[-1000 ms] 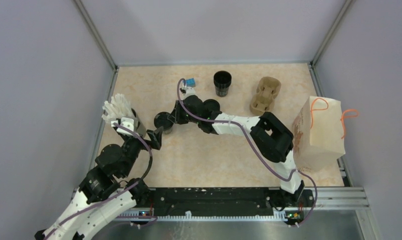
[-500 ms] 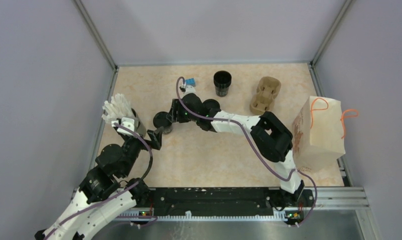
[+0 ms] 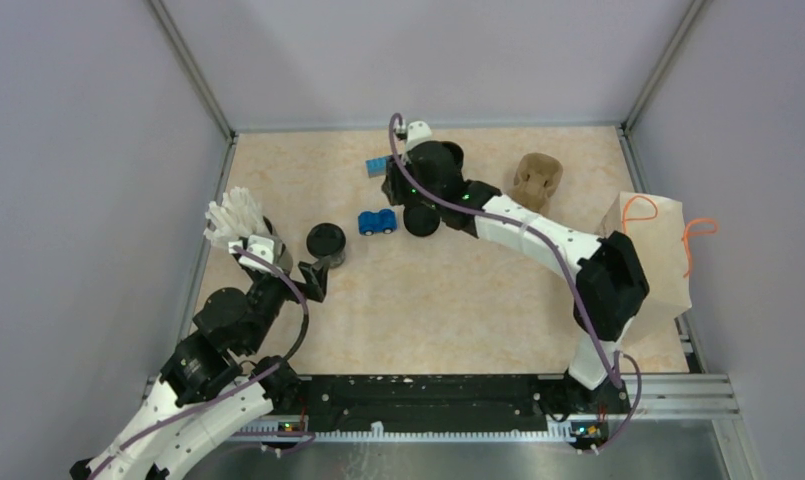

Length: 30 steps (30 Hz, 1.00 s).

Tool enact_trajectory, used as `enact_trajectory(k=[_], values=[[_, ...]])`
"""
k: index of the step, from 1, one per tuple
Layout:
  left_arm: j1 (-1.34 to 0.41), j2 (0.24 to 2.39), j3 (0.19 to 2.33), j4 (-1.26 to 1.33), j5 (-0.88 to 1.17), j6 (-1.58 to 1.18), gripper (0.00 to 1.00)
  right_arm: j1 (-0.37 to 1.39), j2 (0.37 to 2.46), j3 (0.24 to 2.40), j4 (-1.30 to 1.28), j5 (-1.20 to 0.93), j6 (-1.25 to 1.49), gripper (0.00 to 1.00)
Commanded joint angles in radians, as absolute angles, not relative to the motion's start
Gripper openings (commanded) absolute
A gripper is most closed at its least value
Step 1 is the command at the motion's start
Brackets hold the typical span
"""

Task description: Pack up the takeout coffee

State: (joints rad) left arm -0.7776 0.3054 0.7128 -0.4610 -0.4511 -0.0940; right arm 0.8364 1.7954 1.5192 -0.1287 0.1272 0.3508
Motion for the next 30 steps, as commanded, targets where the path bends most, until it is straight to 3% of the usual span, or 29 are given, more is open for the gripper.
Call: enact_trajectory(k=[1,11,30], values=[[-0.774,0.313,0.704,-0.401,-0.423,-0.078,0.99,0.753,1.761,1.553,-0.241,0.190,0.148,0.38],[-0.774,0.337,0.700,-0.396,-0.392,-0.071,0.99,0.604,1.936,1.800,-0.406,0.142,-0.050,0.37],[-0.774,0.361,0.698,-0.397,-0.384,-0.062,0.99,0.523,2.215,2.160,-0.573,0.053,-0.162,0.33]])
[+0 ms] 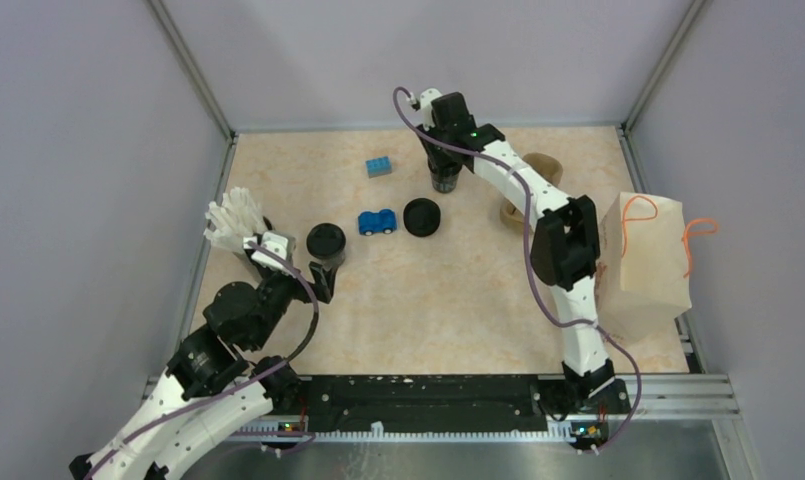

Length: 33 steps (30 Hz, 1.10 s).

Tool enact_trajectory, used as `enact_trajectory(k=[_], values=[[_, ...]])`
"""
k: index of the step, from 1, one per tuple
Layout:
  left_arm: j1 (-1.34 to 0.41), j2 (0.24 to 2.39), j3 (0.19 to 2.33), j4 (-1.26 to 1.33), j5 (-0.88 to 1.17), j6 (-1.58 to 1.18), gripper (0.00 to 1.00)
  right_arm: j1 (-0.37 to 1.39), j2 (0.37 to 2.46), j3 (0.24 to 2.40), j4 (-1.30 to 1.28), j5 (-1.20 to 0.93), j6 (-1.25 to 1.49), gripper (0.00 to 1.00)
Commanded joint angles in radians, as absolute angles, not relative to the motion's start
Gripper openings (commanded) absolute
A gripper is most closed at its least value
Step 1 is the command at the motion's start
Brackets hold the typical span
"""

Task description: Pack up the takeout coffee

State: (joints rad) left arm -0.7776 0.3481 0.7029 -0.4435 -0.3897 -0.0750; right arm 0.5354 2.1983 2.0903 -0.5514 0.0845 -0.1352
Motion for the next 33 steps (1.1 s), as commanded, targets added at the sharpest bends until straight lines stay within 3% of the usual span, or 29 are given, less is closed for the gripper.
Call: enact_trajectory(k=[1,7,13,25,33], values=[[-0.774,0.363,0.698,-0.397,-0.385,-0.062,0.99,0.523,2.220,2.164,-0.576,0.050,-0.162,0.32],[-0.773,0.367,0.699,-0.397,-0.394,-0.061,0.99,0.519,2.244,2.195,-0.586,0.025,-0.165,0.32],[-0.773,0.369,0.699,-0.401,-0.397,-0.061,0.99,0.481,2.201,2.254,-0.686,0.140,-0.055,0.35],[-0.773,0.379,0.699,-0.399,-0.401,-0.055,0.99,0.331,1.854,1.727,-0.538,0.283,0.217,0.35],[-0.773,0.383,0.699,-0.404,-0.400,-0.058,0.99,0.282,1.804,1.760,-0.686,0.359,0.225,0.39]])
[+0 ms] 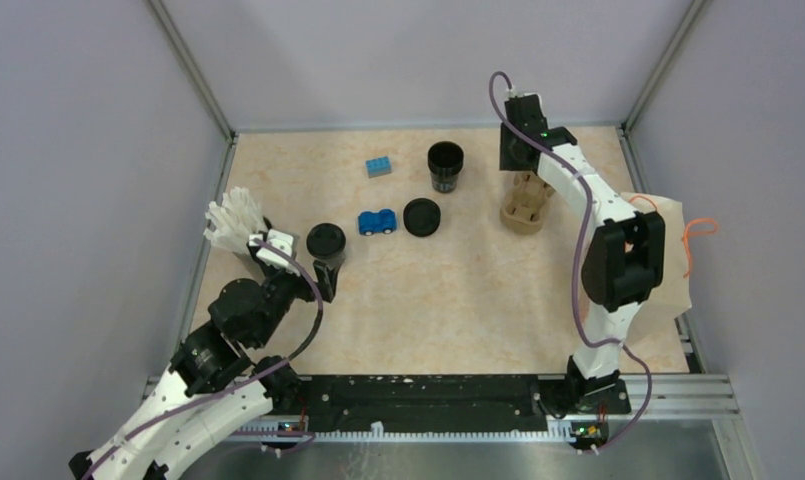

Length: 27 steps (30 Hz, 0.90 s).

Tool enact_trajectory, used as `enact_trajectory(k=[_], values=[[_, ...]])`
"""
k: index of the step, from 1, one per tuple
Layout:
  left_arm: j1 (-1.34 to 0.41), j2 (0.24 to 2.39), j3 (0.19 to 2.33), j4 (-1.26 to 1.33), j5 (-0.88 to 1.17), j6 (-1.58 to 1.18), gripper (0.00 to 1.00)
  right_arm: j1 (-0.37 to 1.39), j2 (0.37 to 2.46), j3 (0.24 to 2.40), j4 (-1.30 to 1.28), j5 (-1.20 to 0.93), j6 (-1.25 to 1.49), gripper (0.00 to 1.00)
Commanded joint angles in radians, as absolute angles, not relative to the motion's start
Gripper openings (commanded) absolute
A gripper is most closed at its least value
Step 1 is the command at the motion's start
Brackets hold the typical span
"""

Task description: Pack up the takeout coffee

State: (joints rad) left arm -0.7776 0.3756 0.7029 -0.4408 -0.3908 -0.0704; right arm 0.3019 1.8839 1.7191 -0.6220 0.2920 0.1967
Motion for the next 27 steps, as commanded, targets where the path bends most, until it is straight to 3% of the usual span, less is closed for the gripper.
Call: enact_trajectory(k=[1,9,15,21,27], values=[[-0.773,0.383,0.699,-0.405,-0.399,-0.057,0.99,0.281,1.779,1.769,-0.716,0.375,0.229,0.40],[-0.773,0.391,0.701,-0.408,-0.386,-0.060,0.99,0.257,1.552,1.845,-0.983,0.511,0.222,0.51],[-0.773,0.398,0.699,-0.406,-0.365,-0.058,0.99,0.183,1.378,1.836,-1.158,0.553,0.245,0.73],[-0.773,0.403,0.701,-0.407,-0.347,-0.055,0.99,0.159,1.244,1.736,-1.230,0.560,0.268,0.83],[-0.773,0.403,0.696,-0.398,-0.321,-0.053,0.99,0.025,1.219,1.611,-1.232,0.480,0.243,0.85]])
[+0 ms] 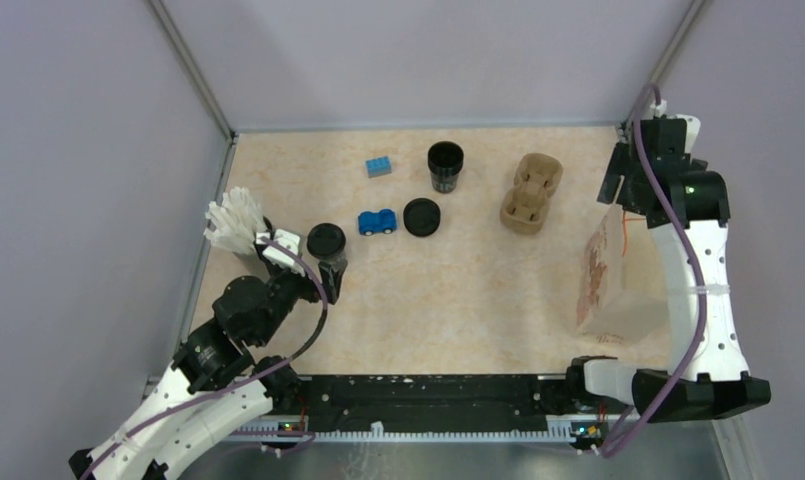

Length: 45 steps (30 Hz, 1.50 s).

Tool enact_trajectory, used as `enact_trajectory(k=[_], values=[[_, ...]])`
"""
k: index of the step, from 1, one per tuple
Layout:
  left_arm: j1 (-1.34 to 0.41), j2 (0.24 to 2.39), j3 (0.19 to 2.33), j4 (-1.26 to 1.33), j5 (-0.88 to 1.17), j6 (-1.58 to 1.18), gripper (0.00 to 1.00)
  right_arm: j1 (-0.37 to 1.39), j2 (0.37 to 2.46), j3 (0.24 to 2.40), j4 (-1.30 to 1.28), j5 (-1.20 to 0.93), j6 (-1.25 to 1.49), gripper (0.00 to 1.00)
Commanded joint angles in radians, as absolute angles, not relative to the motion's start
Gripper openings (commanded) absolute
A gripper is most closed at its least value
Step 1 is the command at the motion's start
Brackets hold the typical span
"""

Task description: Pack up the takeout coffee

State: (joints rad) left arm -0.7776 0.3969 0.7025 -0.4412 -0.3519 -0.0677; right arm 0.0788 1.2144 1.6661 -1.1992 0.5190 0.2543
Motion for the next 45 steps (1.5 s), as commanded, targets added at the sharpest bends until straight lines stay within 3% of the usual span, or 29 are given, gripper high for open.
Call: enact_trajectory(k=[1,7,10,15,20,24,33,45], values=[[-0.773,0.404,0.694,-0.397,-0.319,-0.053,0.99,0.017,1.212,1.590,-1.214,0.439,0.229,0.85],[-0.773,0.412,0.695,-0.394,-0.305,-0.050,0.99,0.014,1.203,1.505,-1.141,0.282,0.197,0.79],[-0.773,0.411,0.695,-0.393,-0.303,-0.049,0.99,0.013,1.178,1.472,-1.128,0.232,0.172,0.62],[-0.773,0.412,0.693,-0.390,-0.301,-0.049,0.99,0.014,1.133,1.504,-1.146,0.190,0.137,0.27],[-0.773,0.410,0.693,-0.390,-0.306,-0.049,0.99,0.014,1.069,1.539,-1.146,-0.032,0.104,0.08],[-0.773,0.413,0.689,-0.388,-0.309,-0.049,0.99,0.016,1.015,1.544,-1.150,-0.220,0.095,0.03],[-0.774,0.449,0.695,-0.389,-0.321,-0.087,0.99,0.158,0.976,1.501,-1.126,-0.241,0.128,0.02],[-0.773,0.532,0.742,-0.454,-0.324,-0.331,0.99,0.710,1.187,1.544,-1.046,0.161,0.247,0.02]])
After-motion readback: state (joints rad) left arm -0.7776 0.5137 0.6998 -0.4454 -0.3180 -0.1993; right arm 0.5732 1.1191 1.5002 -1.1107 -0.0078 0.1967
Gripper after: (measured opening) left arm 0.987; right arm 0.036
